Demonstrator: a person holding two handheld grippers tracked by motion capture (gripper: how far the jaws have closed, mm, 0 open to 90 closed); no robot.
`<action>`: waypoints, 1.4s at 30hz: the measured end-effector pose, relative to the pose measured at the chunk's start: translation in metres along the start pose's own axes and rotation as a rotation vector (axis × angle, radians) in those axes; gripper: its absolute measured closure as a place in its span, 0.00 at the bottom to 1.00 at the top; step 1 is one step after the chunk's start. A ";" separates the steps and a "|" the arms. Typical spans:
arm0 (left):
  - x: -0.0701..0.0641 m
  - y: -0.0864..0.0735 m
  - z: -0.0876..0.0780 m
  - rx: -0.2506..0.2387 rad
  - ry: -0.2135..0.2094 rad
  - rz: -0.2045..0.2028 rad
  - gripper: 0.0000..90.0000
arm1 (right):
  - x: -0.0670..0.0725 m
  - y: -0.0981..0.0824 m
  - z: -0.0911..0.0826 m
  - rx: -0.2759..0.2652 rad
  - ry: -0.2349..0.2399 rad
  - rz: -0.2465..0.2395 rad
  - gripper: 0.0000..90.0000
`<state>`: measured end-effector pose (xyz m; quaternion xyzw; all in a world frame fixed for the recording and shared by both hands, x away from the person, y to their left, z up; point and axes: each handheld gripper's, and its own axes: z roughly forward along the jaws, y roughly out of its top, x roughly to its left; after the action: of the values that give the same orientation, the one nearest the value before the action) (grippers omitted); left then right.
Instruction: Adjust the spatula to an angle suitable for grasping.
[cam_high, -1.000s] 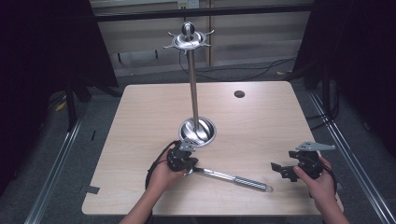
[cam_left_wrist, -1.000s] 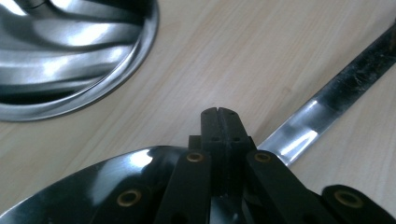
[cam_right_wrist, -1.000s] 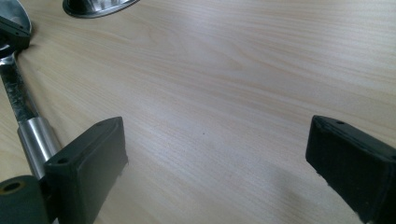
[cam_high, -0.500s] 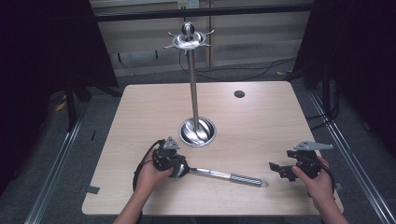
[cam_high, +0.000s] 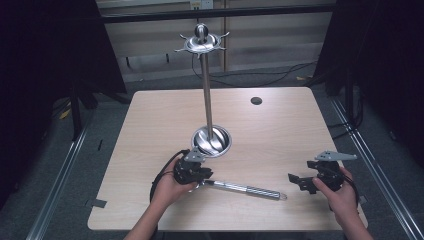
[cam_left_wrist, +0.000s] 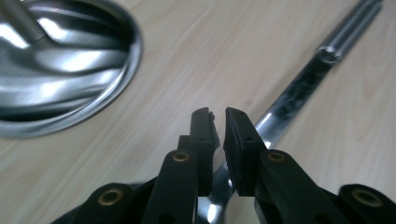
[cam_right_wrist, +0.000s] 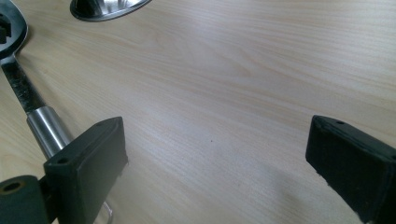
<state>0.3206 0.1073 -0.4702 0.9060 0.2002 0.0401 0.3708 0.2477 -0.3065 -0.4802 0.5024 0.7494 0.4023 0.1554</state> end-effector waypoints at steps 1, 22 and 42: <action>-0.002 0.002 0.001 -0.001 -0.012 0.013 0.90 | 0.000 0.000 0.000 0.000 0.000 0.000 0.05; -0.036 0.035 0.042 0.117 -0.165 0.242 0.72 | -0.003 -0.014 -0.016 0.003 -0.033 0.030 0.05; -0.050 0.056 0.070 0.250 -0.213 0.355 0.73 | -0.004 -0.017 -0.019 0.007 -0.033 0.042 0.05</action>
<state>0.3088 0.0053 -0.4783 0.9650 0.0008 -0.0164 0.2618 0.2272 -0.3213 -0.4819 0.5252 0.7375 0.3945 0.1572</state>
